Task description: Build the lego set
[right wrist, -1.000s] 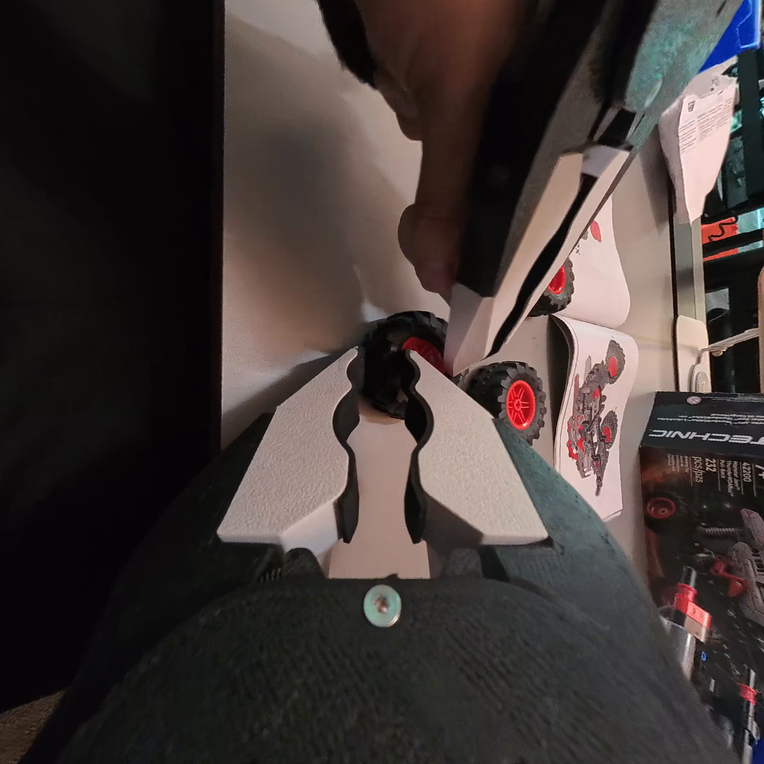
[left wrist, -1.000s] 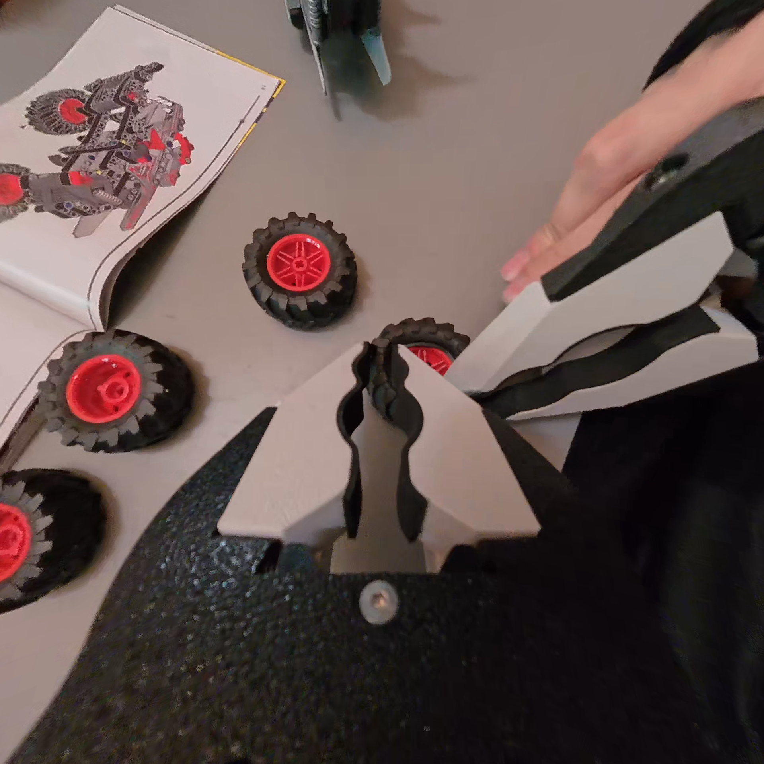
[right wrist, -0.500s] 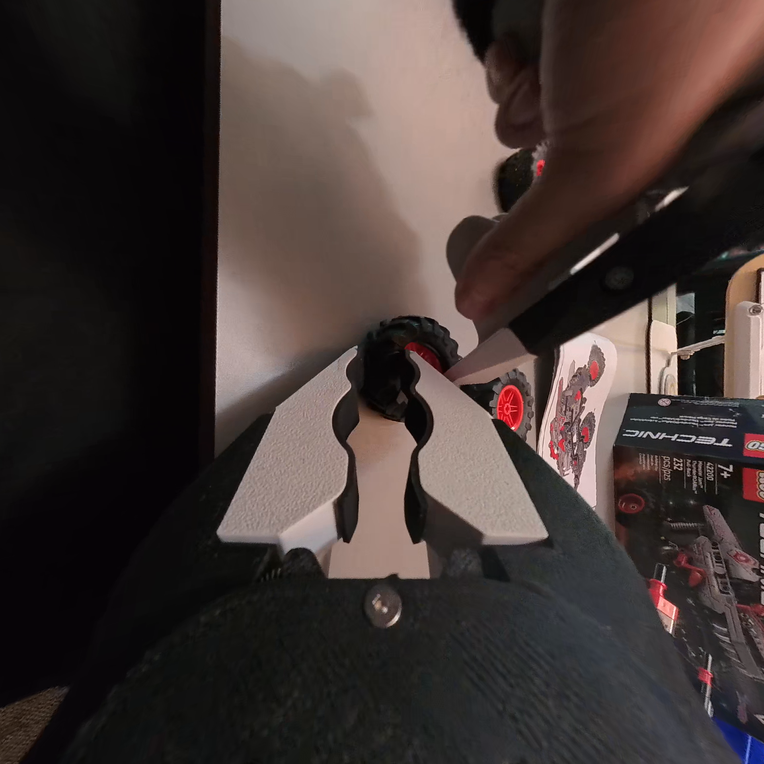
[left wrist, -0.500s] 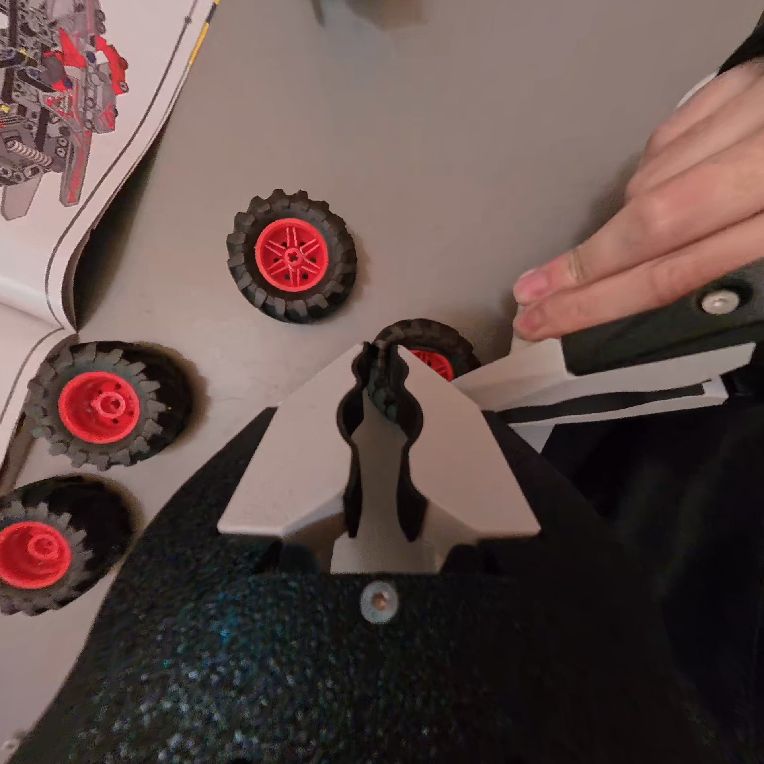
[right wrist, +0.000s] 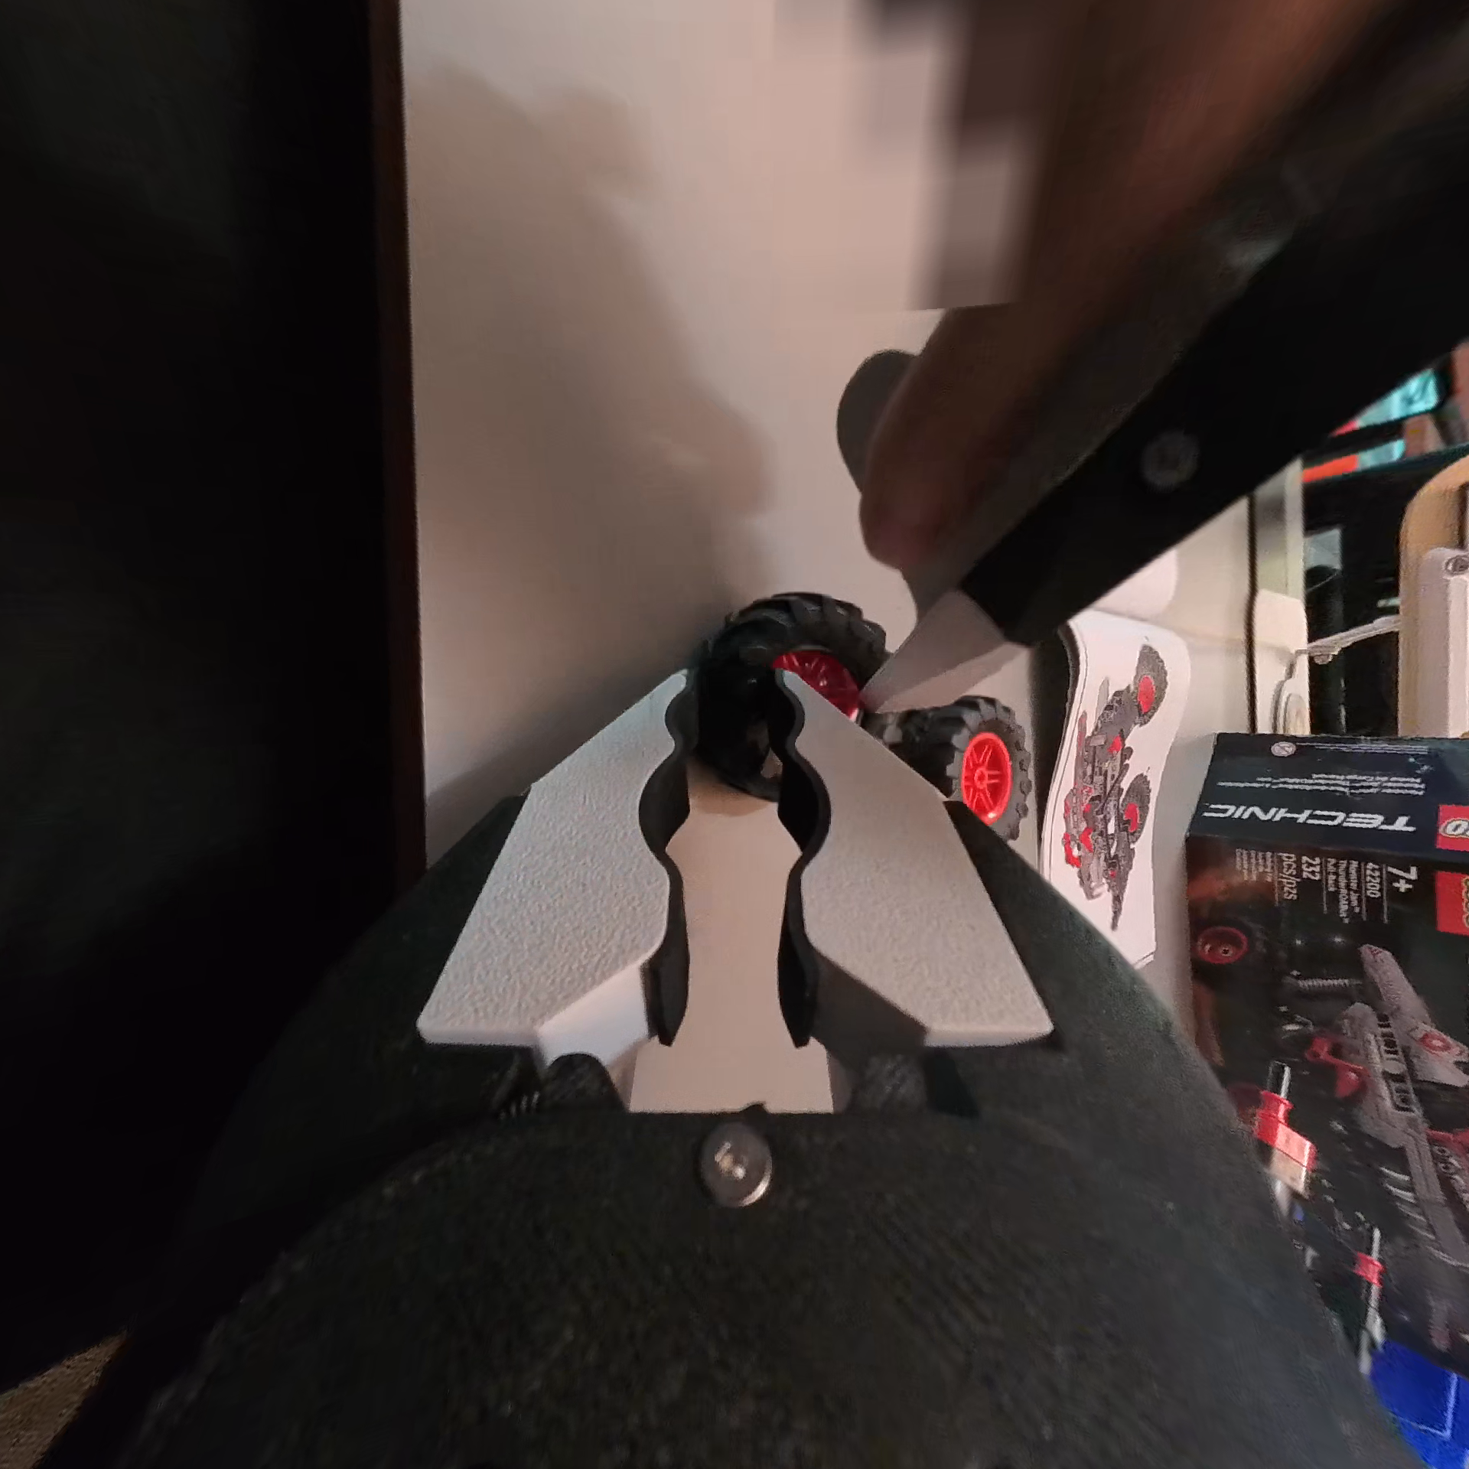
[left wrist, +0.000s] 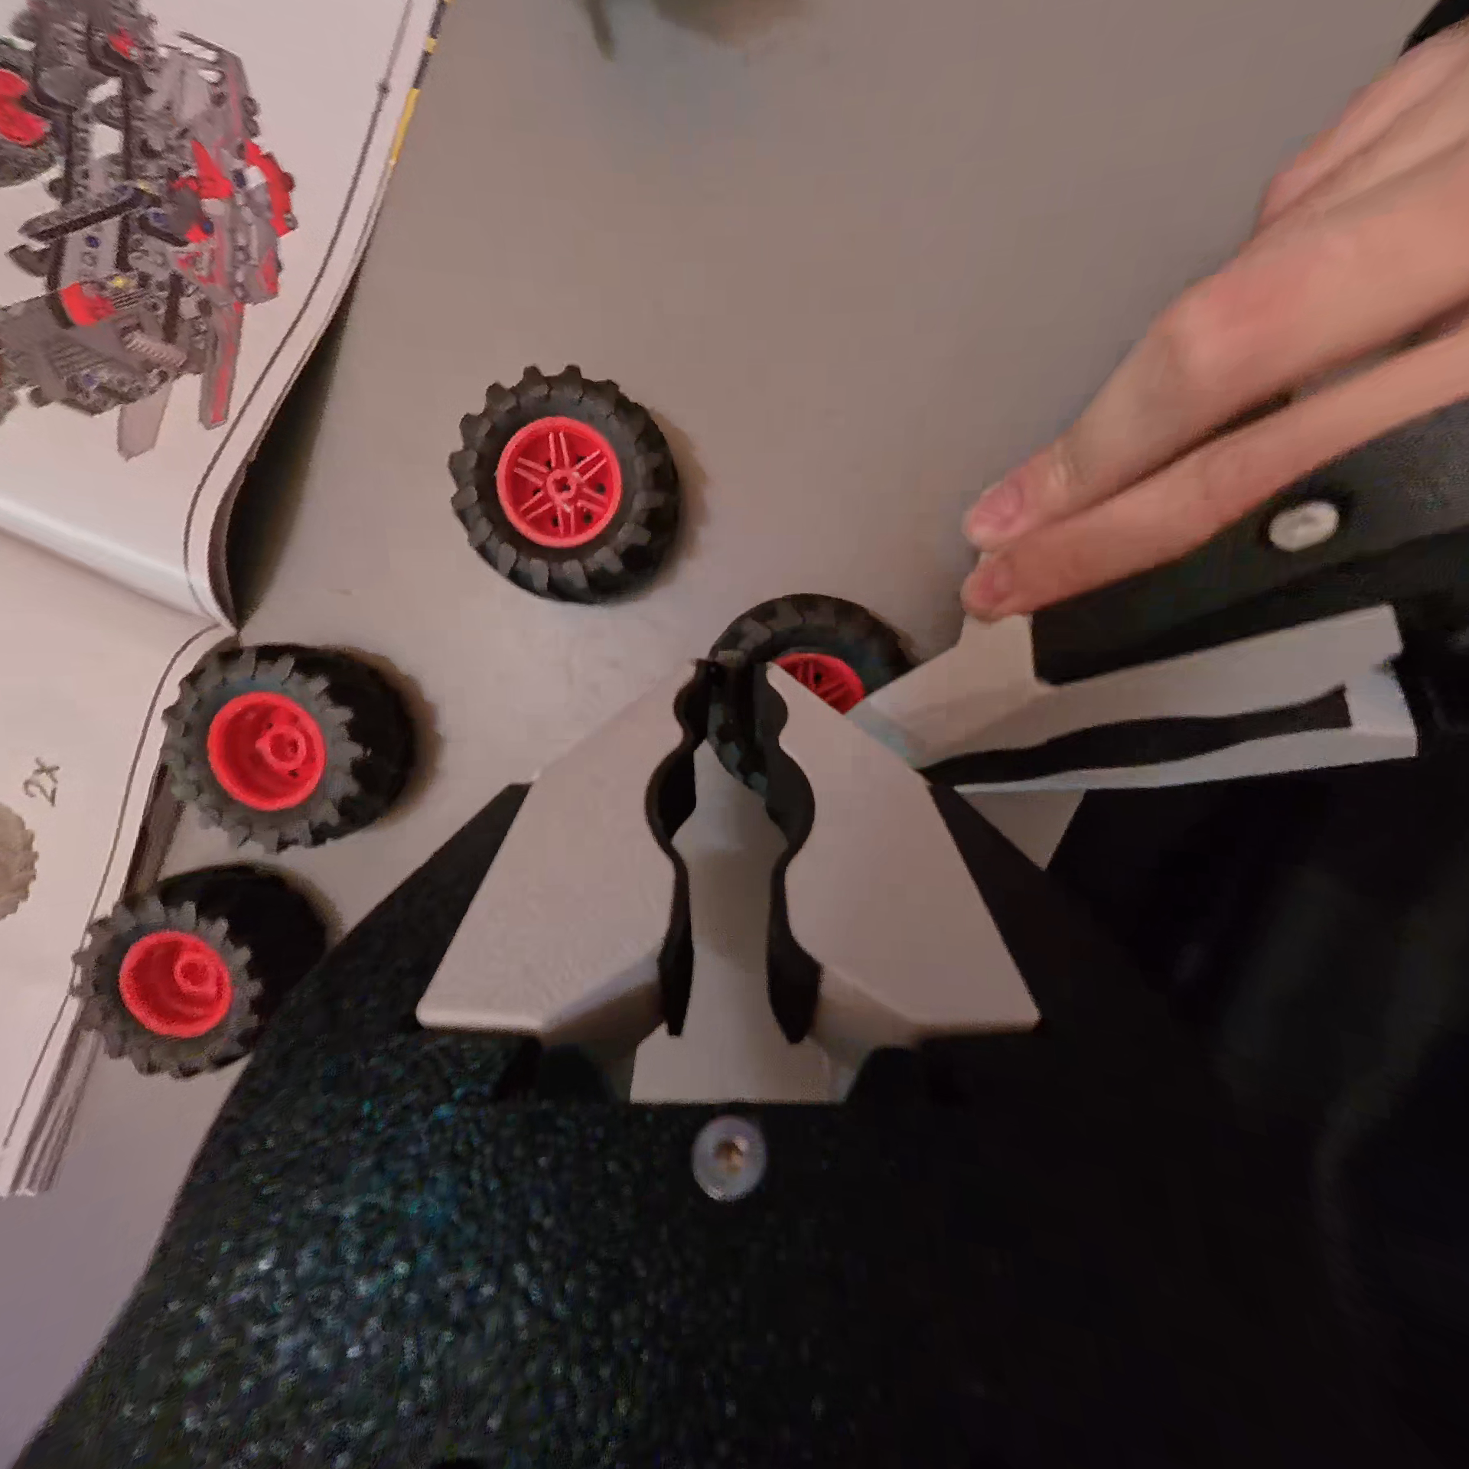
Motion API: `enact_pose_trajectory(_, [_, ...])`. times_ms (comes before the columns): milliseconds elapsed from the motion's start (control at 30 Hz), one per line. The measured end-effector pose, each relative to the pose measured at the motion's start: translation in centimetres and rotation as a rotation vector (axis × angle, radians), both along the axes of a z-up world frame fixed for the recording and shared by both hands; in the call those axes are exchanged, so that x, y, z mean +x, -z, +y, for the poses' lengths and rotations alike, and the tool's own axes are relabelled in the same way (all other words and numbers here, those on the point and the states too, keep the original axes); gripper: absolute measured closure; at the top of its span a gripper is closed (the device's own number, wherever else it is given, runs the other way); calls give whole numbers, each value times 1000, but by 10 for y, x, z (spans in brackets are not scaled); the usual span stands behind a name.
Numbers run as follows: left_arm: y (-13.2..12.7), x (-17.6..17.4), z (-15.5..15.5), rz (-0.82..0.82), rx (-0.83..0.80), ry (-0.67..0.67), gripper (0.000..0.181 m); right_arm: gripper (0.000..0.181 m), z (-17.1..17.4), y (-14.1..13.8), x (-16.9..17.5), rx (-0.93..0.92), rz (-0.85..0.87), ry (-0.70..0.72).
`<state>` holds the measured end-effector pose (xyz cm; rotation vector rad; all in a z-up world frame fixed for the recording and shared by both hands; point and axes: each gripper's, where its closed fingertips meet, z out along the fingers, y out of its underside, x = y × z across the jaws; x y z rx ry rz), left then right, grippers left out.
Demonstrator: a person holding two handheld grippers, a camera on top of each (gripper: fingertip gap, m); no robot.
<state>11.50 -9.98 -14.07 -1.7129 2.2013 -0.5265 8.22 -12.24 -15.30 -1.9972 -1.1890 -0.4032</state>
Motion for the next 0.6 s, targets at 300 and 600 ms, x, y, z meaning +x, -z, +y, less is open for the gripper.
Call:
enact_pose_trajectory(300, [-6, -17, 3, -12, -42, -99, 171, 166, 1, -1, -3, -18, 31, 20])
enact_pose_trajectory(600, [10, -20, 9, 11, -14, -111, 170, 169, -17, -34, 4, -32, 285, -70])
